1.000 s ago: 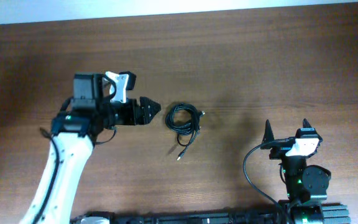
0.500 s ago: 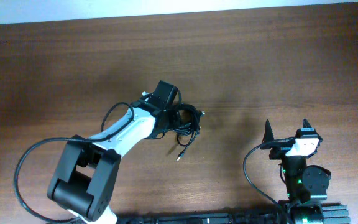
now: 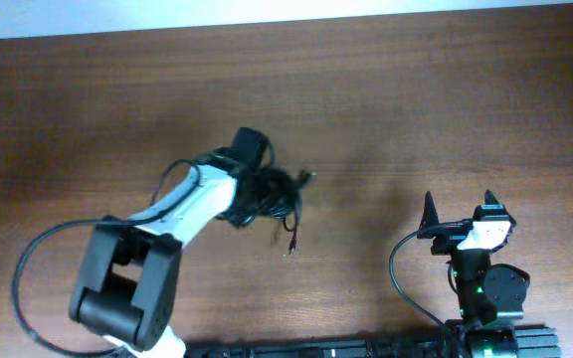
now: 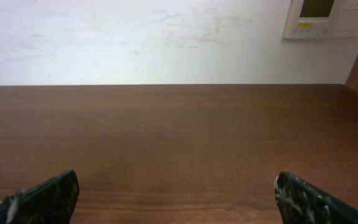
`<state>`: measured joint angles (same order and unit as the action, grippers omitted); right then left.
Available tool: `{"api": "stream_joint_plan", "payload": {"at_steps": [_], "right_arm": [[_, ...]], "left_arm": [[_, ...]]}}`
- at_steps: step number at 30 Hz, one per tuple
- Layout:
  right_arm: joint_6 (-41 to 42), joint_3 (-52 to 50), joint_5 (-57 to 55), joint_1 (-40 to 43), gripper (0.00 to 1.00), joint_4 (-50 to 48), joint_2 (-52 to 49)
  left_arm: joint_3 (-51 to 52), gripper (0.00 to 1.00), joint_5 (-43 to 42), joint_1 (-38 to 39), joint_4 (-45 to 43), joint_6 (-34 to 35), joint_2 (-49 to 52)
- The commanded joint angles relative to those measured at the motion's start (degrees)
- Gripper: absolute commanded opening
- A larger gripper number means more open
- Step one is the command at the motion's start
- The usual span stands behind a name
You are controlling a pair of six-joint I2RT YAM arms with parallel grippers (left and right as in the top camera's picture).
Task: Untangle cables
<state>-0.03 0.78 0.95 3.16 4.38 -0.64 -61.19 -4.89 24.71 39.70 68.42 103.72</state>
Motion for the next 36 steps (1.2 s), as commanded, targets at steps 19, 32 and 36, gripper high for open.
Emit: {"api": "stream_joint_plan", "payload": {"at_steps": [19, 32, 36], "right_arm": [[-0.17, -0.46, -0.11, -0.52, 0.99, 0.09, 0.33], [-0.17, -0.46, -0.11, -0.52, 0.99, 0.09, 0.33], [-0.17, -0.46, -0.11, -0.52, 0.99, 0.09, 0.33]], "left_arm": [[-5.42, 0.76, -5.22, -2.38, 2.54, -47.56, -2.51], [-8.55, 0.56, 0.83, -2.36, 4.96, -44.57, -2.45], [-4.09, 0.88, -1.33, -2.36, 4.98, -40.63, -2.45]]}}
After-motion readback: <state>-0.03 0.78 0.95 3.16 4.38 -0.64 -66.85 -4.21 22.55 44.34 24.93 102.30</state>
